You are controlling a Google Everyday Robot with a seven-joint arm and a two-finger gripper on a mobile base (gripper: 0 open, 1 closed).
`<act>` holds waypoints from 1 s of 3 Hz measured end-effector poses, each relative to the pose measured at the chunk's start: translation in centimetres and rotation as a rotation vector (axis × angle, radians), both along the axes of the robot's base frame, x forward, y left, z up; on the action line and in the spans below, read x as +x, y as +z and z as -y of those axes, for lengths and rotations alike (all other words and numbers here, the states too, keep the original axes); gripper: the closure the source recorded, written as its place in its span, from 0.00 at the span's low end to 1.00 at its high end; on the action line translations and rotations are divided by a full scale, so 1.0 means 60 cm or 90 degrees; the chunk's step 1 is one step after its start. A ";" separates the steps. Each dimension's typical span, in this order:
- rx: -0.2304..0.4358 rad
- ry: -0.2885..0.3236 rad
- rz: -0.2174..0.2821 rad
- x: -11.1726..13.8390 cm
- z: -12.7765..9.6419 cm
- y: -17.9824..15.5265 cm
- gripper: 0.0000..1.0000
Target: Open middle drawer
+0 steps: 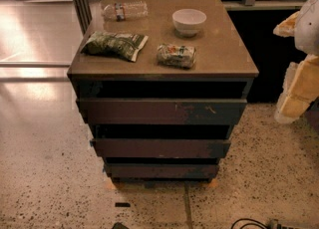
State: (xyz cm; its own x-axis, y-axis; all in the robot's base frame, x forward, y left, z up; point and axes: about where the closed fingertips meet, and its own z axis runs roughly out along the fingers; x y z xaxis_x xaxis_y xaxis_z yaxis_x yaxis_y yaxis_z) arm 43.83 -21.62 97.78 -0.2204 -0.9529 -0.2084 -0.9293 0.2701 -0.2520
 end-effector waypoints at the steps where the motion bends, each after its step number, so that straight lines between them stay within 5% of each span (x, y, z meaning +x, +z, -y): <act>1: 0.000 -0.001 0.004 0.000 -0.001 0.000 0.00; 3: 0.009 -0.031 0.014 -0.027 -0.033 -0.125 0.00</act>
Offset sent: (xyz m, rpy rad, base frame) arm -0.0248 0.0164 -0.1241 0.0056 0.0212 -0.0707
